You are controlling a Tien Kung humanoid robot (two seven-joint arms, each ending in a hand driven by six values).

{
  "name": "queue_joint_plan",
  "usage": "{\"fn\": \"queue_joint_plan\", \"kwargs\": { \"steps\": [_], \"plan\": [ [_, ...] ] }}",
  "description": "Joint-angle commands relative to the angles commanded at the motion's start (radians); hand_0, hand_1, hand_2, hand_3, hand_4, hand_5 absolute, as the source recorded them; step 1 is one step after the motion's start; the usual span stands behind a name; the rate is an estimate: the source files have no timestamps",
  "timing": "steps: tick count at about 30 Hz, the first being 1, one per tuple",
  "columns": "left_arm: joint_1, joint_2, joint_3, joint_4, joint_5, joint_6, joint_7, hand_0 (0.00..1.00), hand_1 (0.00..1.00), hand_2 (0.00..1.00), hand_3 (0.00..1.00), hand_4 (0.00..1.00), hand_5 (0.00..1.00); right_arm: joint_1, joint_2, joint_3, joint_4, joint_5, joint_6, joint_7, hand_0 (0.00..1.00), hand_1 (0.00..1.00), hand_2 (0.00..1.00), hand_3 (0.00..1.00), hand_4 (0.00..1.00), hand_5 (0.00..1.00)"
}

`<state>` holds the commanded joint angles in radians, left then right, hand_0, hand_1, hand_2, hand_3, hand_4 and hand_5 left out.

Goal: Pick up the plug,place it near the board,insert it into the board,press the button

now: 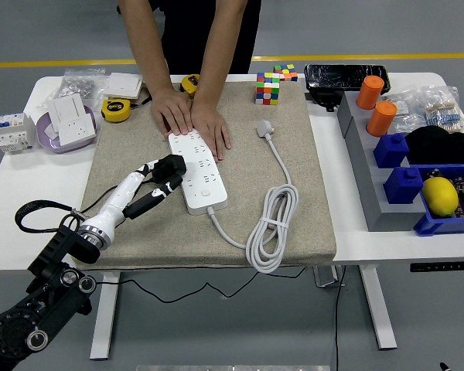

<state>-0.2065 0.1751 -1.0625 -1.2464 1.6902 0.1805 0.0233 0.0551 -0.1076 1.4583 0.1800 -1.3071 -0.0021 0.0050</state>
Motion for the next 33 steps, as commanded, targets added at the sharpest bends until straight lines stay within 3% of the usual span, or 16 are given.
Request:
{"fn": "queue_joint_plan", "kwargs": {
  "steps": [20,33],
  "plan": [
    [-0.047,-0.008,0.054,0.020,0.053,0.000,0.016,0.998,0.998,0.977,0.953,0.998,0.998,0.001,0.001,0.001,0.000,0.000,0.000,-0.001,0.959,0.851,0.787,0.798,0.998,0.998],
    [-0.097,0.007,0.106,0.033,0.078,-0.006,0.028,0.998,0.998,0.977,0.951,0.998,0.998,0.004,0.000,-0.001,0.000,0.002,0.000,0.000,0.959,0.849,0.786,0.797,0.998,0.998]
  ]
}}
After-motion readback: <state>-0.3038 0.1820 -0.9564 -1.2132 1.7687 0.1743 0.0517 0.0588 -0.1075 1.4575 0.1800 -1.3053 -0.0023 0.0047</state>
